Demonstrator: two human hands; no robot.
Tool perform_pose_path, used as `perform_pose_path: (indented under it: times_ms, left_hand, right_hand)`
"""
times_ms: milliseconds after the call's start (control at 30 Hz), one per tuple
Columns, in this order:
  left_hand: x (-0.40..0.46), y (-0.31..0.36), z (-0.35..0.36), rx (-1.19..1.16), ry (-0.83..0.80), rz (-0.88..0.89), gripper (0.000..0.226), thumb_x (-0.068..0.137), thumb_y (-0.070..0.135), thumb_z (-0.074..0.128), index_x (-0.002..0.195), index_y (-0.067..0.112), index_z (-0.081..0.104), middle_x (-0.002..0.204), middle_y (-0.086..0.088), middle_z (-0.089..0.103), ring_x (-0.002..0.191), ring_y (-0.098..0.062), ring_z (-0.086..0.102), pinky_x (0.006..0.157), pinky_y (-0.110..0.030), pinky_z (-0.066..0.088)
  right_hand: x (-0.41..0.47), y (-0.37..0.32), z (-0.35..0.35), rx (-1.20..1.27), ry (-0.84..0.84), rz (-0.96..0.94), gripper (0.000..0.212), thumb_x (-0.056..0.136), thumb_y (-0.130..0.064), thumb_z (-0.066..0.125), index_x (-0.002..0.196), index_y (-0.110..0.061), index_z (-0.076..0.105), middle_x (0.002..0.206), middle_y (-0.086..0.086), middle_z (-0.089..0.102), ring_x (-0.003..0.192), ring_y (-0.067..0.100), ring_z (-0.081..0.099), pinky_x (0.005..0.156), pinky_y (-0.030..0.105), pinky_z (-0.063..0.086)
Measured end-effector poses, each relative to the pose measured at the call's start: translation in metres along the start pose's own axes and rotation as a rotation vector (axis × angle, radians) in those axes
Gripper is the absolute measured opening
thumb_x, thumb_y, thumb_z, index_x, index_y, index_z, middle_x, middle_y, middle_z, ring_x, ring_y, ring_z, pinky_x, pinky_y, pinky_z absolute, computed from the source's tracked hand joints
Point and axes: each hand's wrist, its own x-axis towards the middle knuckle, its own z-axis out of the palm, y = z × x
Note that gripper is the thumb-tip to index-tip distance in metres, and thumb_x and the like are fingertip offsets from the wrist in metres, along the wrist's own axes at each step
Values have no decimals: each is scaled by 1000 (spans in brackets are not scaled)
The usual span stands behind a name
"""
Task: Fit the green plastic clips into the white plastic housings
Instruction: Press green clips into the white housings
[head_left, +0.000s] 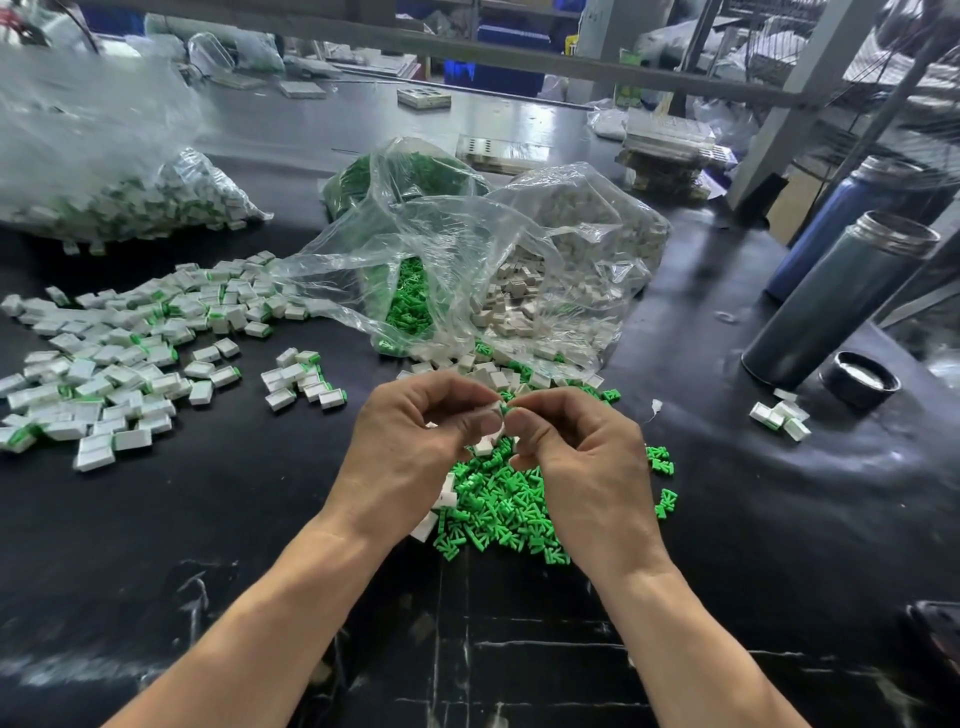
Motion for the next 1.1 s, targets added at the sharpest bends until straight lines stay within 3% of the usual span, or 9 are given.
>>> perform_pose_path:
  times_ms: [267,533,667,867,967,1100]
  left_hand:
    - [-1,6,-5,56,-31,43,28,83,-13,73,84,14,80,73,-3,75,62,-9,64,60,-24,56]
    - [0,8,-3,215,-67,129,23,77,-8,80,86,13,82,75,0,74,64,-11,65,61,-25,54]
    - [-1,8,-3,250,-103,152,21,76,-8,81,85,12,82,73,8,72,63,-2,62,63,-19,50]
    - [-1,7,-3,97,-52,60,22,80,-13,75,87,7,81,72,-11,74,60,-18,62,57,-32,57]
    - [-1,5,-1,53,-39,26,22,80,-17,72,87,3,79,72,-19,72,60,-26,61,58,-41,57]
    - [0,1,3,-8,7,-10,24,81,-20,68,85,1,79,71,-20,73,59,-27,63,57,-37,57]
  right_hand:
    - [-2,-3,-3,-113,-14,-25,20,89,-12,79,84,-31,75,72,-9,72,60,6,61,57,29,55]
    - [-1,-5,-10,-365,-15,-153,16,87,-7,80,81,-22,76,69,-14,70,62,2,61,56,11,42]
    - [-3,-7,-10,-458,-29,-227,12,86,-7,80,81,-18,77,70,-11,70,66,8,64,62,30,53]
    - [1,-6,-13,-160,-90,-50,19,87,-9,80,81,-27,78,68,-10,72,56,4,59,56,21,46]
    - [0,-5,-11,-118,-93,-14,23,87,-9,80,82,-31,78,70,-8,73,57,4,59,58,24,48]
    - [-1,-6,-8,-70,-62,28,24,86,-6,80,80,-29,79,70,-2,74,56,5,59,55,24,50]
